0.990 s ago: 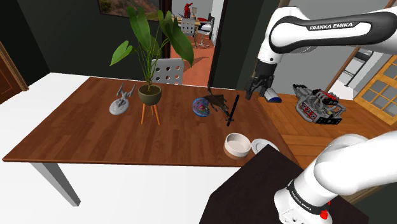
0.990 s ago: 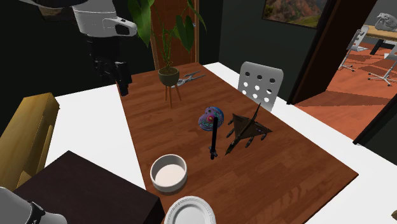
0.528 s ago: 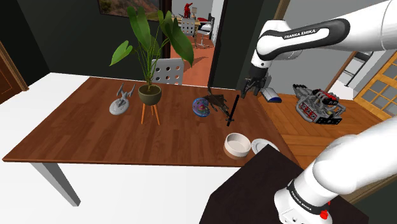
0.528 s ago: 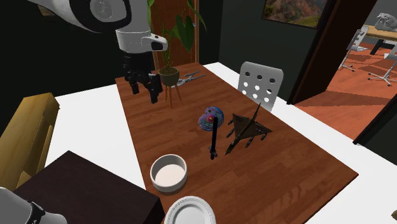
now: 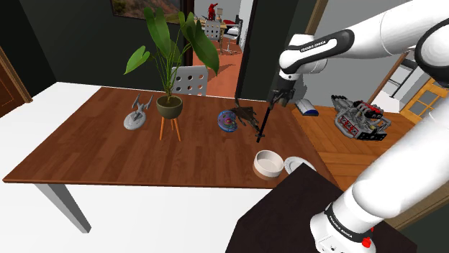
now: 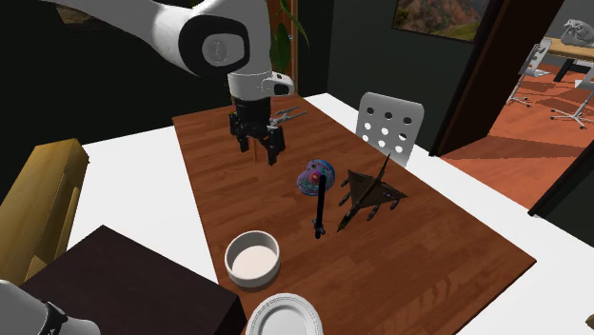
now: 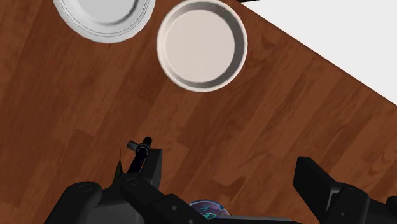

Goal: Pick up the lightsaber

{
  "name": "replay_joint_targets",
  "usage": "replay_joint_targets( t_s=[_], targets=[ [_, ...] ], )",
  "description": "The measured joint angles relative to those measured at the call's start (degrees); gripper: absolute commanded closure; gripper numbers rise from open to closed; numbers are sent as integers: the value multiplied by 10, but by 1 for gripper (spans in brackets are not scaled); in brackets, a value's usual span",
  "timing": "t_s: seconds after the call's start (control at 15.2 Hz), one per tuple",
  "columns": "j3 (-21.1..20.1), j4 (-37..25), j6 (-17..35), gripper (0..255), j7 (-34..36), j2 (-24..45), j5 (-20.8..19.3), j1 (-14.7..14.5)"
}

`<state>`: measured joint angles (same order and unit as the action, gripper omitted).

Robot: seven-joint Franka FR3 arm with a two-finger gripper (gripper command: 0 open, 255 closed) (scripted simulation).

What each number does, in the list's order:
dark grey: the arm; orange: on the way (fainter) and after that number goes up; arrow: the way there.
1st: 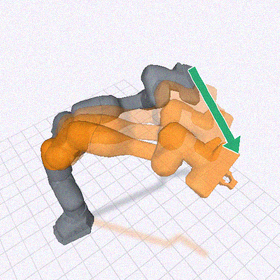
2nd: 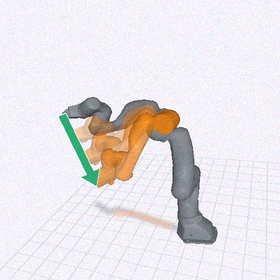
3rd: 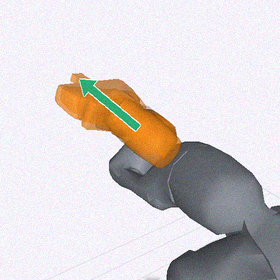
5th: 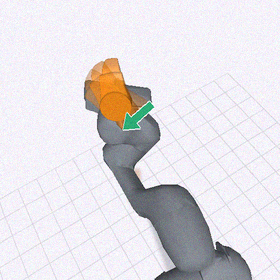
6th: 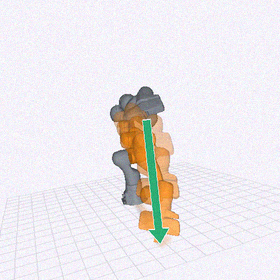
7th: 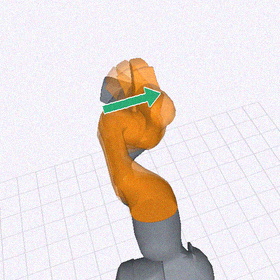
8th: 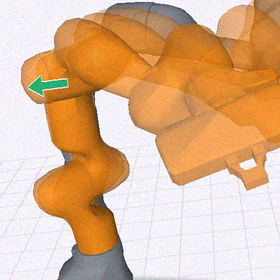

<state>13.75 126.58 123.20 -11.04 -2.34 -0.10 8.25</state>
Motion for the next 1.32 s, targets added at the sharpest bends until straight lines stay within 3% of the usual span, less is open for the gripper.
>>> replay_joint_targets(
  t_s=[0.4, 0.92, 1.32],
  targets=[
    [15, -104, 36, 0, -46, 128, 32, 22],
    [15, -275, 45, 0, -94, 293, 76, 69],
    [10, -287, 73, 0, -102, 332, 87, 77]
  ],
)
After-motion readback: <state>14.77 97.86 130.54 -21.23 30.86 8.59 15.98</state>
